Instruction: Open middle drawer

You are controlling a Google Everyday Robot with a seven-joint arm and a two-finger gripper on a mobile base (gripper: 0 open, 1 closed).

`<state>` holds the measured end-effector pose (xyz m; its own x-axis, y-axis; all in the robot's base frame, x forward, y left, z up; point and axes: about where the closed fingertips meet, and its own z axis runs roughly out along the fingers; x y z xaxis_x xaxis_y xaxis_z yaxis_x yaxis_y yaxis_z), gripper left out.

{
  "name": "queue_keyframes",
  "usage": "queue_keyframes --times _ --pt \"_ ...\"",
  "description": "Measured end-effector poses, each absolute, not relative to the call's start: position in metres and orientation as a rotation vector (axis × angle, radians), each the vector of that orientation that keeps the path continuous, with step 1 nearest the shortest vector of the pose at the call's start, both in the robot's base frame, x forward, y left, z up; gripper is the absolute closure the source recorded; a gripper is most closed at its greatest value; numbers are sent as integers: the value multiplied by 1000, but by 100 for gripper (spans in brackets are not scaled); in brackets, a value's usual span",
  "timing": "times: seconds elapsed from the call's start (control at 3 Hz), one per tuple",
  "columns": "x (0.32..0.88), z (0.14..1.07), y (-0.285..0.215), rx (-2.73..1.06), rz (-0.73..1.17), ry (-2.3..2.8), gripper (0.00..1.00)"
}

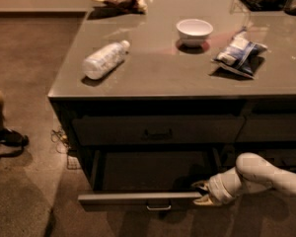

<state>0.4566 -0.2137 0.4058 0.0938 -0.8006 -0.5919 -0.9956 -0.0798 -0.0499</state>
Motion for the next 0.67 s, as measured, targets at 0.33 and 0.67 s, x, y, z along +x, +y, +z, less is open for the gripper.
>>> queue_keyframes --times 0.33,0.67 --pt "455 409 -214 -1936 586 1758 100" --pt "454 409 -213 -1936 586 1758 100"
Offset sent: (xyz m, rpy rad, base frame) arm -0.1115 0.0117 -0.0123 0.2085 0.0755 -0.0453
